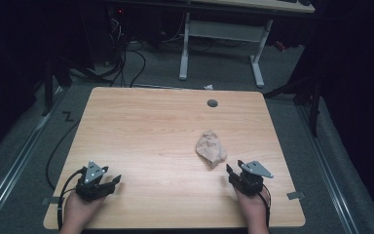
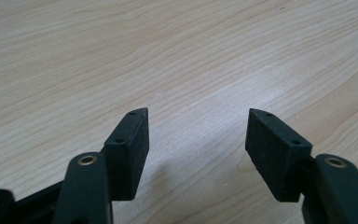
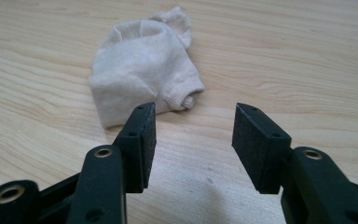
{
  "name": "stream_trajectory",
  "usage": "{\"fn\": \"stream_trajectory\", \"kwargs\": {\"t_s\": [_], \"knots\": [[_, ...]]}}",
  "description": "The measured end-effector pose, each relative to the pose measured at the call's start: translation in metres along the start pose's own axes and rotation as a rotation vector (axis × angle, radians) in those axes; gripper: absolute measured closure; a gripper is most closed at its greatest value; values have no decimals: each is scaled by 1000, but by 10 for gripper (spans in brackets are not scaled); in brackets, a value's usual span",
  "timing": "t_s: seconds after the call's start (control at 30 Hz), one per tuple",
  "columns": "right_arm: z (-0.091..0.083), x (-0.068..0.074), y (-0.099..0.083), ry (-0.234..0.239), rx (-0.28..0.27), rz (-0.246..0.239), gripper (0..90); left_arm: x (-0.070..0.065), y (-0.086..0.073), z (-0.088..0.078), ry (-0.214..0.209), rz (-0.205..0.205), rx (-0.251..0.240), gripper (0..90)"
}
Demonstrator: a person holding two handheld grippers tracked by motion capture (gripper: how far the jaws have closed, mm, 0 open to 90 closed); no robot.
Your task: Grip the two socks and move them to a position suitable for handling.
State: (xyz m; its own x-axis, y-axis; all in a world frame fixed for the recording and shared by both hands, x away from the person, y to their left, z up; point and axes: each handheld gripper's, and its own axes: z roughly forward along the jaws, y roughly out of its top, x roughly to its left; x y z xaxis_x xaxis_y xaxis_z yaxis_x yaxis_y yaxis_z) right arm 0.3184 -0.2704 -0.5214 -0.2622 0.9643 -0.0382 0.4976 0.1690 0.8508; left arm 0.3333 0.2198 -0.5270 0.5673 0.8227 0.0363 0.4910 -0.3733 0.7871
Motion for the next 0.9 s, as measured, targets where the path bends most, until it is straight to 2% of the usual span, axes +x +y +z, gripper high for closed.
{"fn": "stream_trajectory", "kwargs": {"t_s": [0.1,0.23,0.33,0.53,0.9], "knots": [[0,-1,-2,8,5,0,487,1,3,2,-37,-31,-27,380],[-3,-1,-5,21,4,-12,488,0,5,2,-62,-46,-45,377],[-9,-5,-7,23,-1,-14,489,-5,6,2,-61,-33,-51,377],[-7,-6,-7,24,-7,-6,485,-7,4,3,-48,-15,-41,377],[-6,-3,-5,21,-9,-3,481,-4,2,0,-53,-26,-49,378]]}}
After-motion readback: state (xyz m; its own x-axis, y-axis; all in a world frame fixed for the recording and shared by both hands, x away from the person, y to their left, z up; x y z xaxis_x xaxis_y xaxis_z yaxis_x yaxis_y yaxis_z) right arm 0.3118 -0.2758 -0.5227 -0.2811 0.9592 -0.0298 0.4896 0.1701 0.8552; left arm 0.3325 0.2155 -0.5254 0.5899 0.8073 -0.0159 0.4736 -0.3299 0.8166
